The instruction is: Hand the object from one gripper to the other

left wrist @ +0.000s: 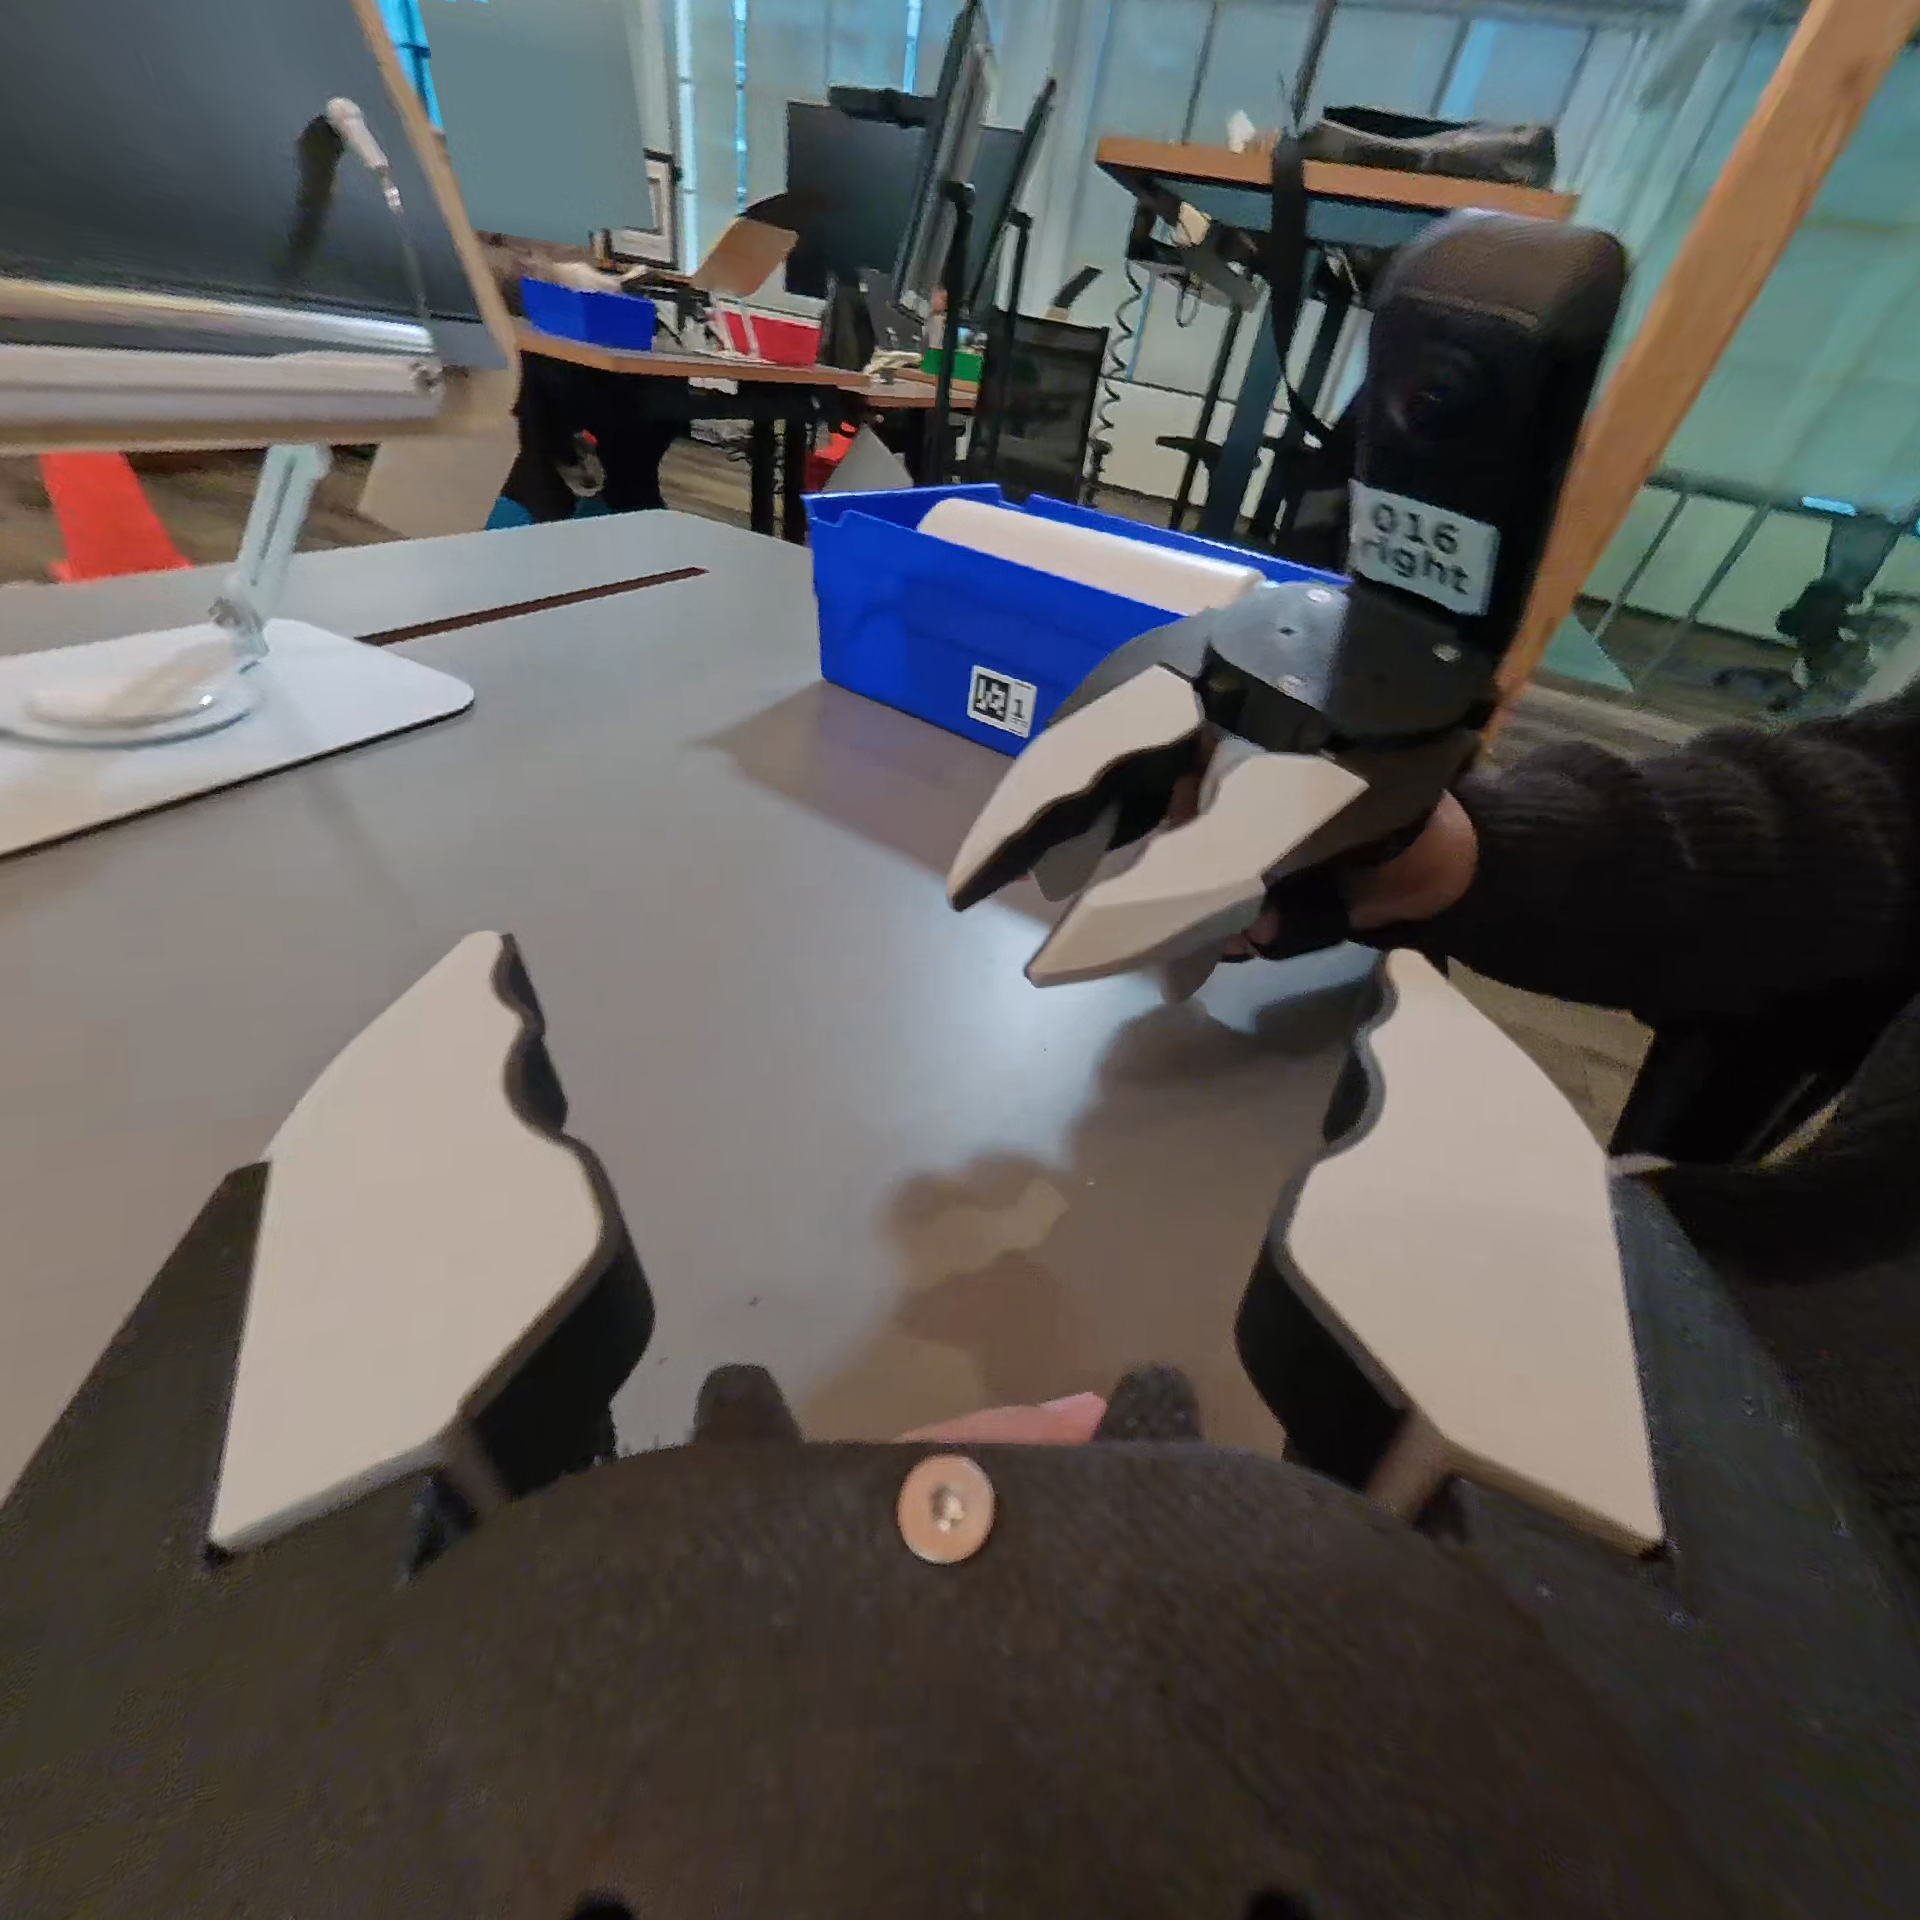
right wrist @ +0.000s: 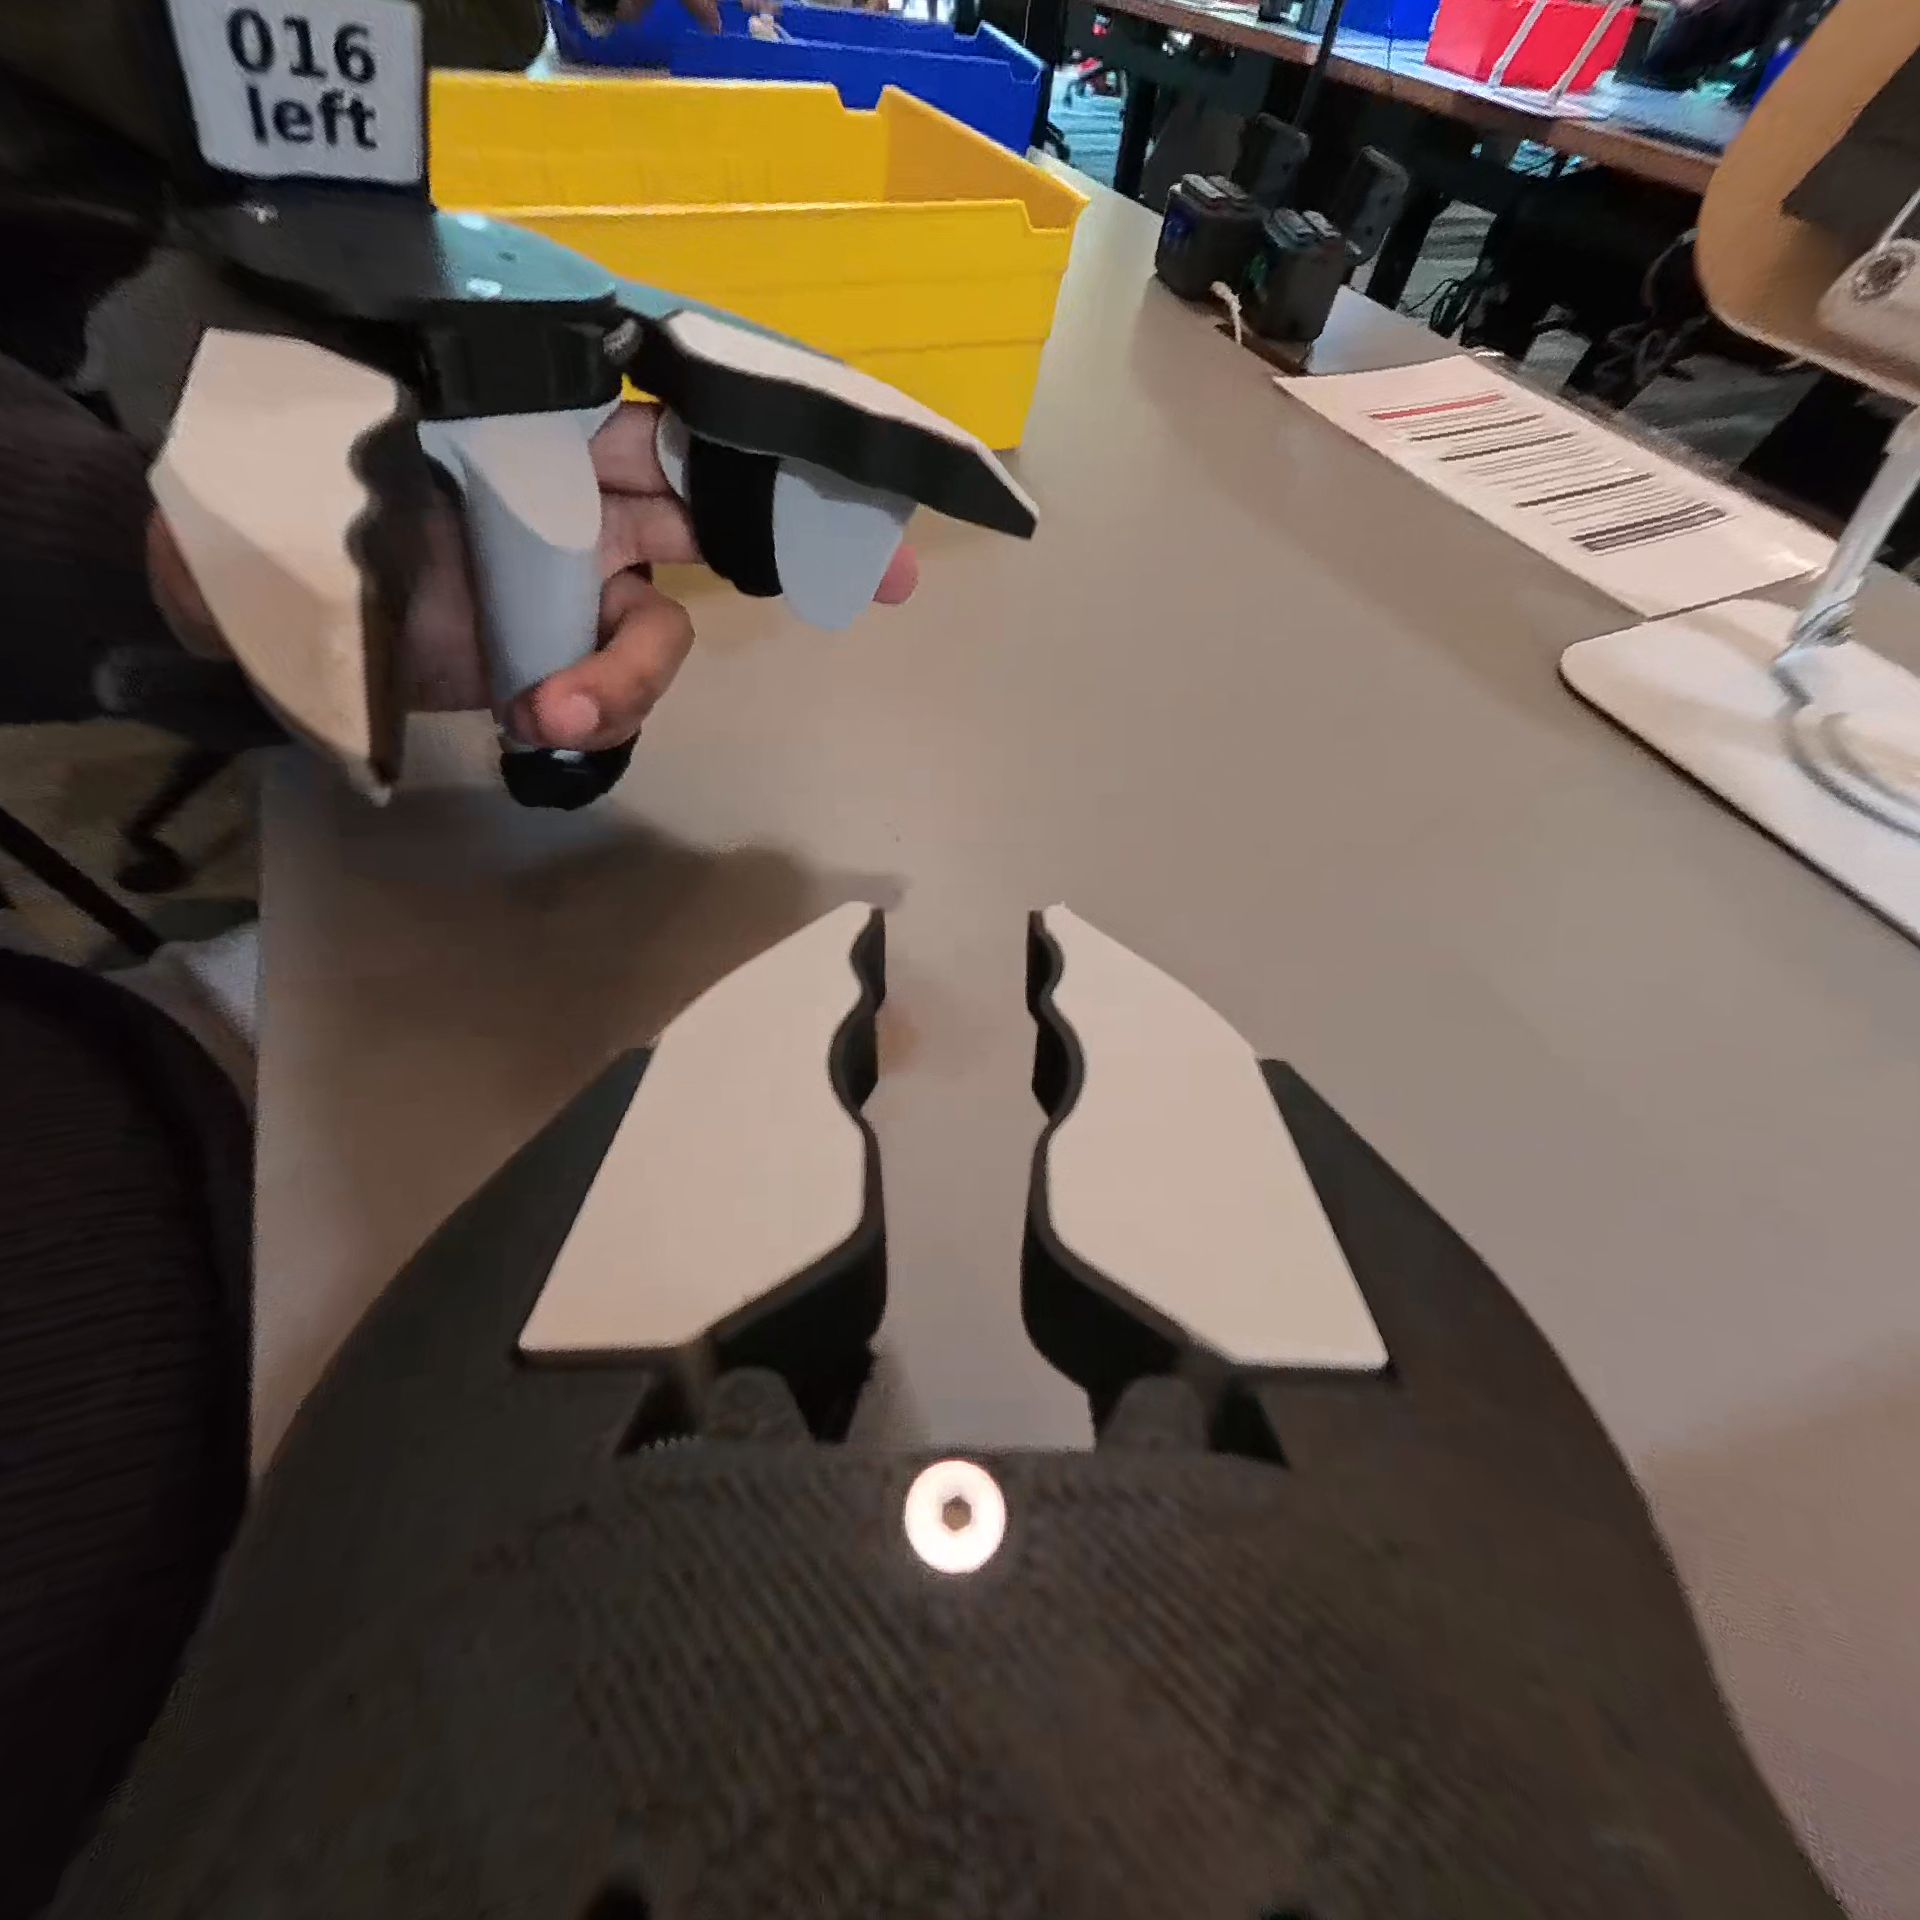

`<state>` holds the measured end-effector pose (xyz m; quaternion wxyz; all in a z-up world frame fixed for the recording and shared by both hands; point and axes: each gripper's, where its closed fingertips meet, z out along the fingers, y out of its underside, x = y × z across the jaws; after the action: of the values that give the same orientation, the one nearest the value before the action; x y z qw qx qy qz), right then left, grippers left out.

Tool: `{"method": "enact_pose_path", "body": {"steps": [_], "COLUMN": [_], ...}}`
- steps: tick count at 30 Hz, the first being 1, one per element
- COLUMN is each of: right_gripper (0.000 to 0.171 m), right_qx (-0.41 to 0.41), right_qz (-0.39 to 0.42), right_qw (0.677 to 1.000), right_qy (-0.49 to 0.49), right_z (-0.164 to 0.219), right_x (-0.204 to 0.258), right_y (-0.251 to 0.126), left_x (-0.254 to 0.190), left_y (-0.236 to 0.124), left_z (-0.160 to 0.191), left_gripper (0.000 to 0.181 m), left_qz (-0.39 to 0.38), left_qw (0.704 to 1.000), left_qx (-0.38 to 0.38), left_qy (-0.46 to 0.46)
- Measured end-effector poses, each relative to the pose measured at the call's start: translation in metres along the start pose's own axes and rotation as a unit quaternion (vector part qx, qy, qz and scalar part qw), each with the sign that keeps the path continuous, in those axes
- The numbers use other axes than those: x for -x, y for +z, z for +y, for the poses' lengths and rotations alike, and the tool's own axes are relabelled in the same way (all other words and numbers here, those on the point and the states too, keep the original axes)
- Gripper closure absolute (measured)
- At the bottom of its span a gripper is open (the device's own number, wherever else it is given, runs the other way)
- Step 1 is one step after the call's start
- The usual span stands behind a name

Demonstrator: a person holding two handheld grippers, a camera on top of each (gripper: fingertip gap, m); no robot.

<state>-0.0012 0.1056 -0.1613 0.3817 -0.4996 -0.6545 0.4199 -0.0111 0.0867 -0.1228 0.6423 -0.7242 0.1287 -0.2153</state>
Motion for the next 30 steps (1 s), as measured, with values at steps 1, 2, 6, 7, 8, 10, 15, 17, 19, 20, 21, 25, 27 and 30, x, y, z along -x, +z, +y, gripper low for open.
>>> {"method": "enact_pose_path", "body": {"steps": [1,2,6,7,8,10,15,17,19,20,21,25,27,30], "right_gripper": [0.145,0.145,0.146,0.146,0.146,0.146,0.145,0.145,0.145,0.145,0.145,0.145,0.147,0.148], "right_qx": [-0.005,-0.008,-0.016,-0.019,-0.021,-0.015,-0.027,-0.021,-0.018,-0.017,-0.017,-0.016,-0.010,-0.010], "right_qz": [-0.004,-0.006,-0.022,-0.027,-0.029,-0.031,-0.054,-0.055,-0.058,-0.060,-0.060,-0.059,-0.048,0.014], "right_qw": [1.000,1.000,0.997,0.997,0.996,0.996,0.995,0.995,0.995,0.995,0.995,0.995,0.997,1.000], "right_qy": [0.010,0.020,0.070,0.076,0.078,0.077,0.084,0.076,0.075,0.074,0.072,0.075,0.064,0.000], "right_z": [-0.001,-0.001,0.000,-0.001,-0.001,0.001,-0.003,-0.001,0.000,0.000,0.001,0.002,0.006,0.007], "right_x": [-0.001,-0.003,-0.005,-0.005,-0.005,-0.006,0.003,0.005,0.006,0.007,0.007,0.002,-0.004,-0.026], "right_y": [0.000,0.000,0.001,0.001,0.001,0.002,0.001,0.002,0.004,0.004,0.004,0.005,0.003,-0.007], "left_x": [-0.004,-0.005,-0.005,-0.004,0.000,0.009,0.018,0.014,0.010,0.009,0.008,0.009,0.011,0.020], "left_y": [0.000,-0.001,-0.005,-0.007,-0.008,-0.011,-0.016,-0.015,-0.013,-0.012,-0.012,-0.014,-0.020,-0.044], "left_z": [0.001,0.003,0.004,0.001,-0.001,-0.004,-0.007,-0.002,0.002,0.004,0.004,0.000,-0.015,-0.058], "left_gripper": [0.046,0.050,0.067,0.074,0.076,0.081,0.093,0.105,0.112,0.113,0.113,0.113,0.113,0.115], "left_qz": [0.007,0.008,0.009,0.008,-0.003,-0.022,-0.009,0.013,0.023,0.025,0.026,0.021,0.014,-0.009], "left_qw": [1.000,1.000,0.999,0.999,0.999,0.999,1.000,1.000,1.000,1.000,1.000,1.000,0.999,0.995], "left_qx": [0.005,0.010,0.011,0.003,-0.002,-0.009,-0.028,-0.013,0.002,0.007,0.010,0.003,-0.024,-0.091], "left_qy": [0.013,0.024,0.039,0.042,0.045,0.043,-0.007,-0.010,-0.007,-0.002,0.004,0.003,-0.026,-0.051]}}
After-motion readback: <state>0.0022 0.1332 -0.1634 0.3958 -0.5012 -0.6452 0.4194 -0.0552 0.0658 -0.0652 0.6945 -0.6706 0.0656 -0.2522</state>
